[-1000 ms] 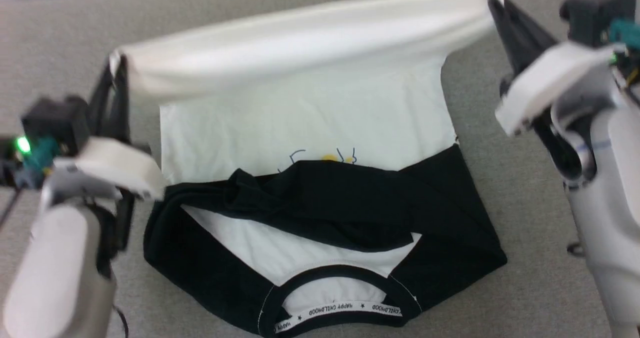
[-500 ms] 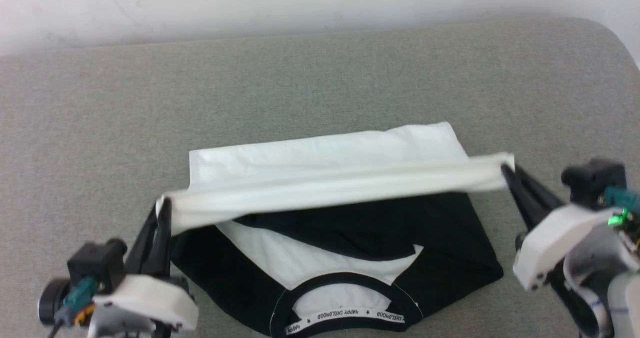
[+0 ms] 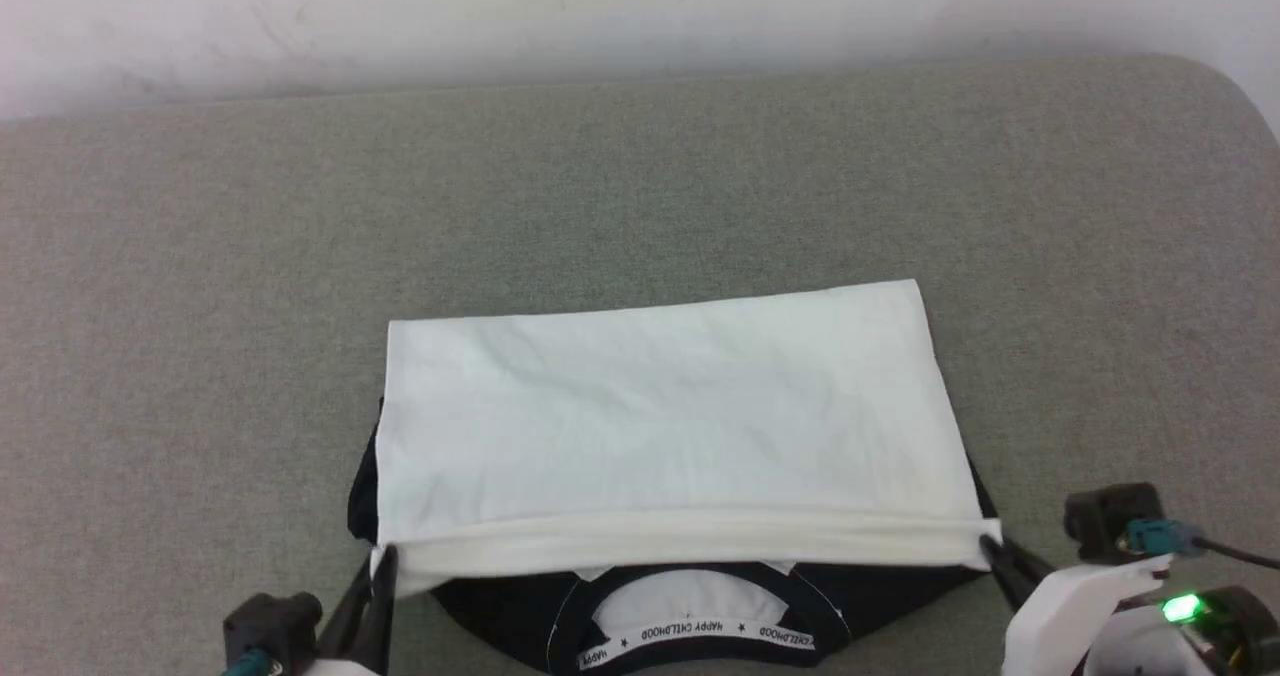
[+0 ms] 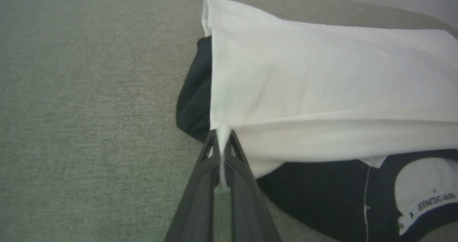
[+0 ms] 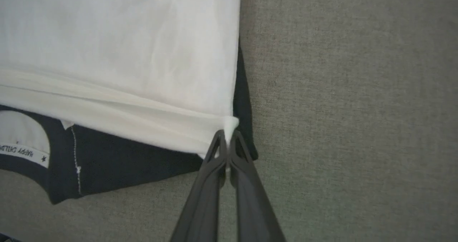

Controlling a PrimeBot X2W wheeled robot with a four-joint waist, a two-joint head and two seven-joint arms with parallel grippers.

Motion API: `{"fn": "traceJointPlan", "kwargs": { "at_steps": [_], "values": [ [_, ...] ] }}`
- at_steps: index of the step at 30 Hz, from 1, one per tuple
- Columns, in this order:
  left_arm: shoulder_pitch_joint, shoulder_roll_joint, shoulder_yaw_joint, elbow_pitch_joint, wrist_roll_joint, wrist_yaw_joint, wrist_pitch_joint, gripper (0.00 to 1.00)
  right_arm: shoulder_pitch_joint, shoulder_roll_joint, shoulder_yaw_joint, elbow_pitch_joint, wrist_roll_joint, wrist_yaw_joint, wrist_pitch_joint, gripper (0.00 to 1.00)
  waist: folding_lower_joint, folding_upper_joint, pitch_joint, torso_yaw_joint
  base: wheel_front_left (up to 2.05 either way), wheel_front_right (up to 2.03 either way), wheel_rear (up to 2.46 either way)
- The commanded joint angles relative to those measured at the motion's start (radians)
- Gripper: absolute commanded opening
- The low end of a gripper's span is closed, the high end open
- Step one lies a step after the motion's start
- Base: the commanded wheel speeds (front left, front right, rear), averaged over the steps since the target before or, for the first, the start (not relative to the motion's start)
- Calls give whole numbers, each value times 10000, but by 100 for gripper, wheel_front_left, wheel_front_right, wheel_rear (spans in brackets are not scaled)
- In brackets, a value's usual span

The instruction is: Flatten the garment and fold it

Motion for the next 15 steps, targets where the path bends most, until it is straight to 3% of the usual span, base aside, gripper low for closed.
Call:
{"fn": "traceJointPlan", "kwargs": {
  "at_steps": [1, 6, 7, 8, 9, 10, 15],
  "values": [
    [110, -11, -12, 140, -70, -65, -52, 0, 78, 24, 37, 100, -129, -23, 8, 0, 0, -1, -11, -10, 0, 0, 0],
    [128, -125, -267, 873, -151, -224, 0, 0, 125, 83, 209, 748, -258, -23, 20, 0, 0, -1, -108, -56, 0, 0, 0],
    [143, -167, -278, 966, -209, -229, 25, 4, 126, 86, 230, 831, -250, -23, 9, 21, 0, -1, -147, -58, 0, 0, 0],
    [160, -187, -296, 1042, -247, -240, 53, 42, 134, 87, 236, 890, -253, -23, -19, 65, 0, -1, -199, -58, 0, 0, 0],
    [185, -199, -309, 1100, -280, -244, 79, 92, 165, 86, 225, 945, -268, -23, -17, 100, 0, -1, -255, -55, 0, 0, 0],
    [217, -207, -312, 1141, -311, -238, 104, 100, 206, 80, 218, 982, -274, -23, -4, 100, 0, -1, -327, -47, 0, 0, 0],
    [553, -171, -104, 1010, -482, -114, -80, 100, 514, 197, -131, 888, -242, -23, 42, 100, 0, -1, -711, 15, 0, 0, 0]
  ]
}}
